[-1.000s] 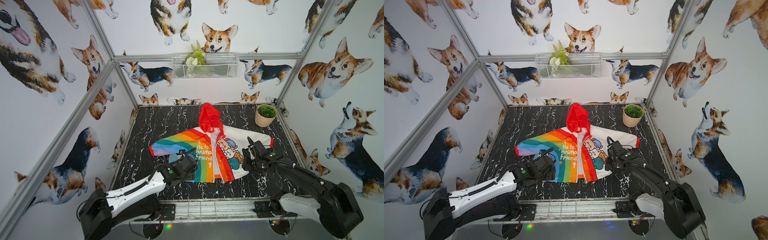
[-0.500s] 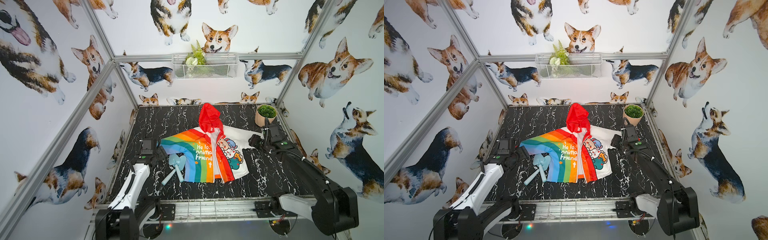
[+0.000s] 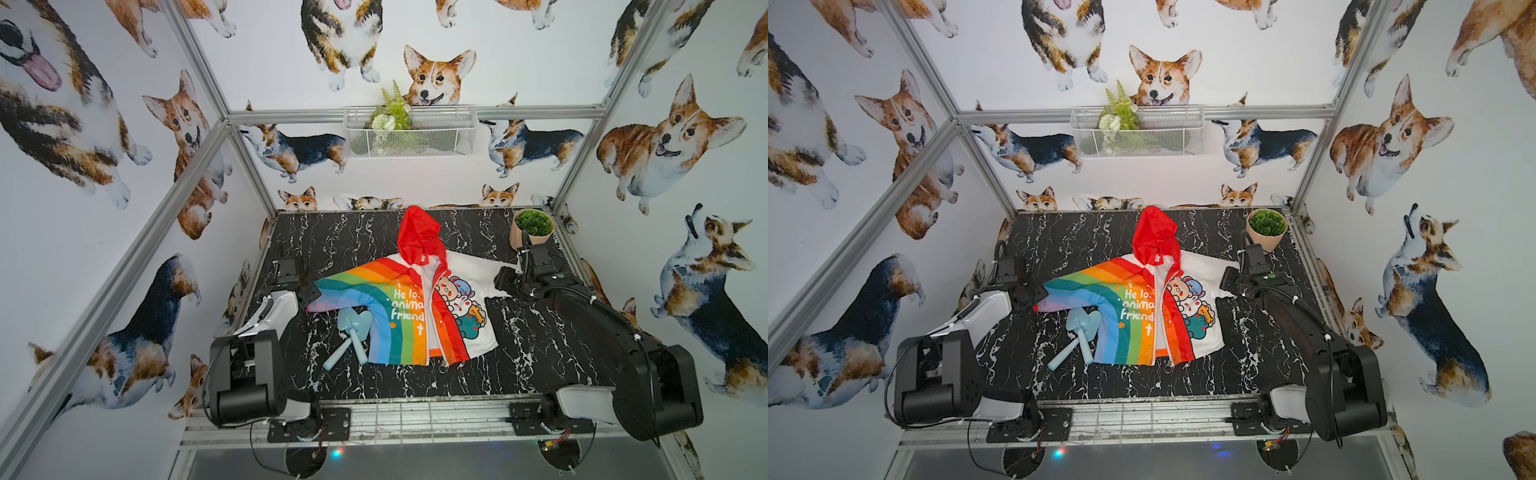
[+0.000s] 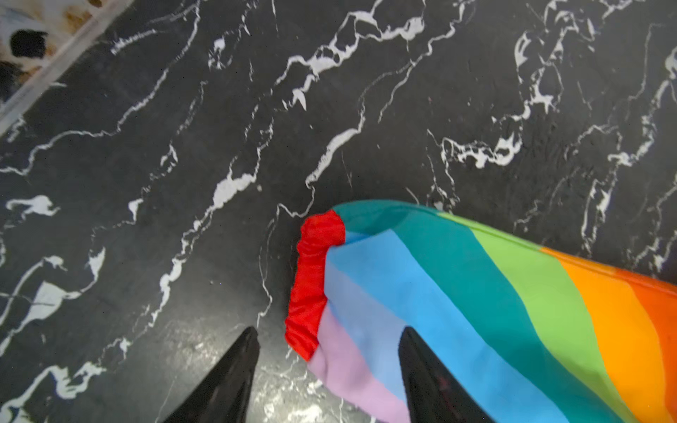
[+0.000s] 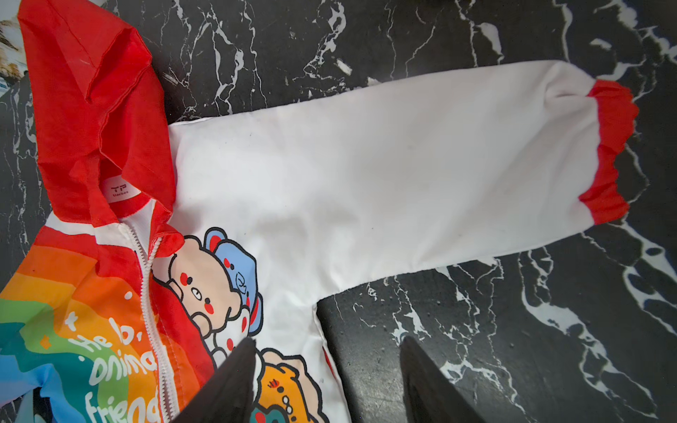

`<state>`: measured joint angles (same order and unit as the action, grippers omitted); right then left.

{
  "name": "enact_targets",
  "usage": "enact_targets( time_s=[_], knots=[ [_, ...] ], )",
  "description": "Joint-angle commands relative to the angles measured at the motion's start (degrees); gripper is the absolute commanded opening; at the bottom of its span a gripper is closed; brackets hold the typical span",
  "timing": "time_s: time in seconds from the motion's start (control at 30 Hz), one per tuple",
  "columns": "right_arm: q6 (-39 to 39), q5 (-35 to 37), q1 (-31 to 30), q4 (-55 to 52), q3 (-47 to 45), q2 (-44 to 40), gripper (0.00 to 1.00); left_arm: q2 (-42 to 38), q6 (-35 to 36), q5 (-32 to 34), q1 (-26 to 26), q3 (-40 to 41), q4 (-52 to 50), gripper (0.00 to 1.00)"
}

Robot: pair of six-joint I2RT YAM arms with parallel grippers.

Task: Unzip the jacket
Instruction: Smooth out the jacket at the center of the board.

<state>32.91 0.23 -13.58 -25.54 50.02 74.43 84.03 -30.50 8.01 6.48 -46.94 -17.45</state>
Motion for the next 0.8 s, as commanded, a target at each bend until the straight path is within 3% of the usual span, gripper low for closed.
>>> enact_targets(
  time_s=[0.0, 0.23, 0.37, 0.57, 0.77],
  knots=[
    [0.0, 3.9, 0.9, 2.3, -0.6, 0.0, 0.64, 4.7, 1.5, 2.2, 0.5, -4.5, -0.9, 0.63],
    [2.9, 5.7, 8.0, 4.0, -2.6, -2.7, 0.65, 10.6, 2.6, 0.0, 0.9, -7.7, -2.4, 0.47],
    [3.9, 9.8, 11.2, 4.0, -2.3, -1.8, 0.75, 12.2, 3.1, -0.3, 0.9, -8.3, -2.7, 0.27],
    [3.0, 9.4, 14.7, 3.1, 1.9, 5.2, 0.74, 13.2, 2.8, -0.5, 0.9, -10.2, -4.1, 0.02],
    [0.7, 5.0, 18.3, 0.4, 7.7, 13.3, 0.71, 11.8, 2.3, -0.7, 0.9, -9.5, -1.6, 0.00]
  ],
)
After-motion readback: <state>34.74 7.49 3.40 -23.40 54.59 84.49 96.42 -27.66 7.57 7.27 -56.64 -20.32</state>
